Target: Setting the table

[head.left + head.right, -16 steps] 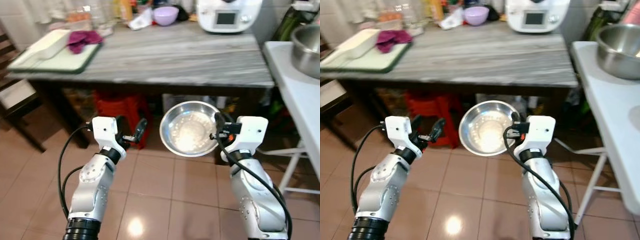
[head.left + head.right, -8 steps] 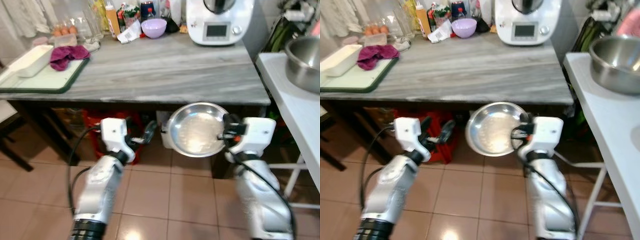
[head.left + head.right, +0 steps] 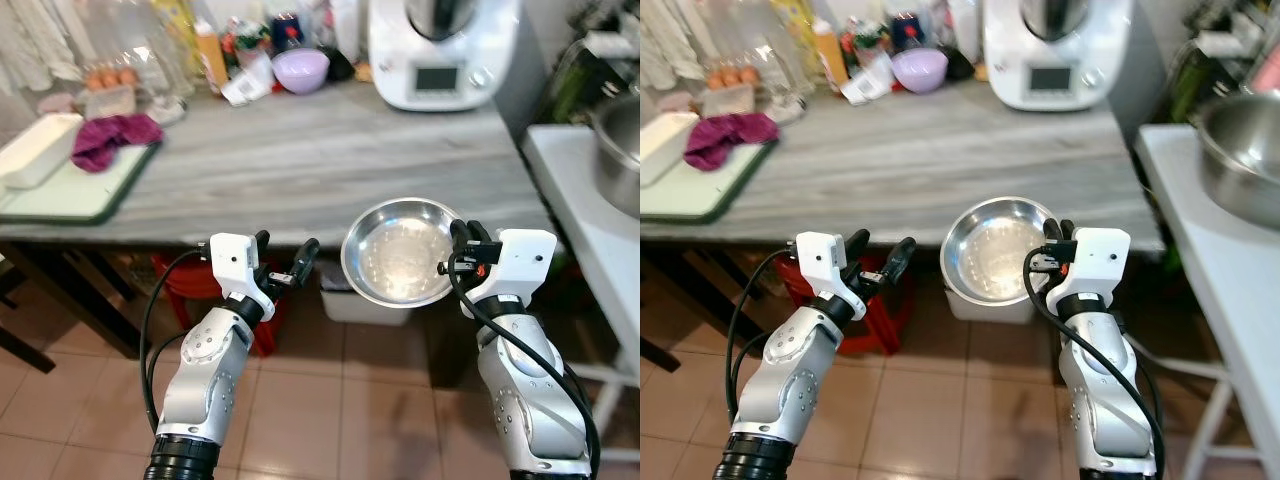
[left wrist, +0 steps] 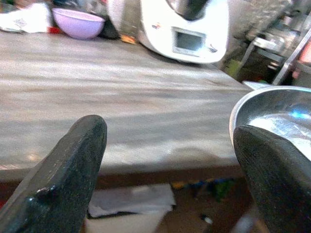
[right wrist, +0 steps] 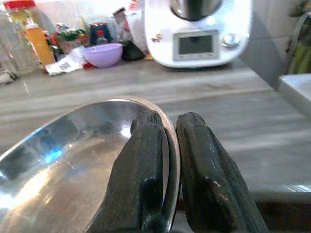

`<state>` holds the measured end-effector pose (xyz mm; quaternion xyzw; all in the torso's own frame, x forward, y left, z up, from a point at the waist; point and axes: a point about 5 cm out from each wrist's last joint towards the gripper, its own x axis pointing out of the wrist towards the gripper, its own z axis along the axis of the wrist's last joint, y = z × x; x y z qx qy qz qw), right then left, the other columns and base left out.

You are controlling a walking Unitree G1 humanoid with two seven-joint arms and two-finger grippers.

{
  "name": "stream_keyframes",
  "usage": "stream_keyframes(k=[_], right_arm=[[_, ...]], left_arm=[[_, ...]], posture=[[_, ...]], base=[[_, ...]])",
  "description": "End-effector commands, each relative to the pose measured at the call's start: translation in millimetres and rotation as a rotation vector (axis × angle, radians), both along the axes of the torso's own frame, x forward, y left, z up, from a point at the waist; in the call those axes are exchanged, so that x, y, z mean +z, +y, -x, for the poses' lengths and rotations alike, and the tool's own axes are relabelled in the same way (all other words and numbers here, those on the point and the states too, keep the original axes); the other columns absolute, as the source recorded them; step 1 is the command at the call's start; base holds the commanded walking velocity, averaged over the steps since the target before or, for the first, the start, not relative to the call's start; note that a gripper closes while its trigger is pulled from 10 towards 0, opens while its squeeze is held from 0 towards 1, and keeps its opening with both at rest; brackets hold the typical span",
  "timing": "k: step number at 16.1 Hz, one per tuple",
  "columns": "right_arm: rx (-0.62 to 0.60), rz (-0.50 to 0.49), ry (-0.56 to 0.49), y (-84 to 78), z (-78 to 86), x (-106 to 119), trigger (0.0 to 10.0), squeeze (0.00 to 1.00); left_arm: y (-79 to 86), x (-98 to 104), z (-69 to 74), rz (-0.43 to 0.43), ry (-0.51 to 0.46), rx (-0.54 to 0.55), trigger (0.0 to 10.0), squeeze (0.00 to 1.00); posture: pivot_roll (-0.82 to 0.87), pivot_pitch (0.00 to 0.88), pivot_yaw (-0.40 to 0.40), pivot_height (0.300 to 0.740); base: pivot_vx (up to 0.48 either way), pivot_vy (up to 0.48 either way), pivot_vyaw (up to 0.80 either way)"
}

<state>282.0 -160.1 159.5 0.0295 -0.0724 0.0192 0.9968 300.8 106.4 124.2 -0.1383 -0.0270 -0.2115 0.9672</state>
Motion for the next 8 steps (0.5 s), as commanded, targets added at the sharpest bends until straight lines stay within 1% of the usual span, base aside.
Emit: stream_keyframes(k=[1, 8], right_arm=[[0.013, -0.009, -0.030, 5.1, -0.8, 6.2, 10.0, 0.00], [0.000, -0.011, -0.039, 2.0, -3.3, 8.1, 10.0, 0.00]], left_arm=[[7.7, 0.1, -0.5, -0.014, 0.000, 0.014, 10.0, 0.00], [6.6, 0.2, -0.6, -0.014, 0.000, 0.007, 10.0, 0.00]], posture=[[-0.18, 0.110, 0.080, 0.740], [-0.18, 0.114, 0.083, 0.740]], base=[[0.439, 0.000, 0.00], [0.438, 0.000, 0.00]])
